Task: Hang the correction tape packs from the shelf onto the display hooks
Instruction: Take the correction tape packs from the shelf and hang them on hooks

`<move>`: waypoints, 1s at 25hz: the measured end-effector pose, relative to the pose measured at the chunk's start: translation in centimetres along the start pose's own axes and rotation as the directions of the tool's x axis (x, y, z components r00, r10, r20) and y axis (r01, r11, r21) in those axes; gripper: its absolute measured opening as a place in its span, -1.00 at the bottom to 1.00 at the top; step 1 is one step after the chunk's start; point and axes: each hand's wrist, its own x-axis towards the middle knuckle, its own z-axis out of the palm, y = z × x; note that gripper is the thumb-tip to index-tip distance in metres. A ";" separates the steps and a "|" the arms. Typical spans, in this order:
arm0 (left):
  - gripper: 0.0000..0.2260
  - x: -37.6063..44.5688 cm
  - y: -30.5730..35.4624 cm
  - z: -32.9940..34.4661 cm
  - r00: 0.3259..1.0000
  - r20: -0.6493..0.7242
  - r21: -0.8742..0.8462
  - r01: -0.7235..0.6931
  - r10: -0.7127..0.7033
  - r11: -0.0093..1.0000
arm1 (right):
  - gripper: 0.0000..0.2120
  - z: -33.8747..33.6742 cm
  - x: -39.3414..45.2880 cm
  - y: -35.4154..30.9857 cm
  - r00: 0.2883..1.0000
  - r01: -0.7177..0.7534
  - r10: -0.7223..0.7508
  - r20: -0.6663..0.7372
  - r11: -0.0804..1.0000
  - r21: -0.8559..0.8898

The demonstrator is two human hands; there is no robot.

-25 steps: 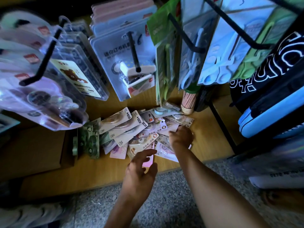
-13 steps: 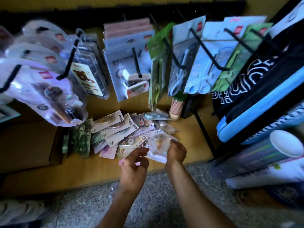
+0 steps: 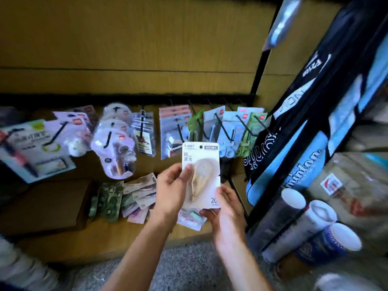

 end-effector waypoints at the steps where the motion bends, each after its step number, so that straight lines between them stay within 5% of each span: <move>1: -0.84 -0.4 1.5 0.5 0.999 0.017 -0.022 -0.049 0.049 0.999 | -0.89 0.2 -0.8 -1.5 0.999 0.019 -0.020 0.043 1.000 0.013; 11: -0.82 -4.1 10.3 0.9 0.968 0.159 -0.074 -0.183 0.192 0.980 | -0.81 2.7 -4.6 -9.2 0.971 0.122 -0.104 0.213 0.990 -0.073; 19: -0.75 -4.4 17.1 3.3 0.936 0.189 -0.145 -0.272 0.296 0.951 | -0.48 6.7 -4.1 -16.1 0.892 0.324 -0.236 0.387 0.928 -0.182; 25: -0.85 -2.9 19.5 4.0 0.953 0.048 -0.066 -0.296 0.300 0.953 | -0.79 9.8 -2.9 -24.4 0.812 0.475 -0.401 0.425 0.876 -0.080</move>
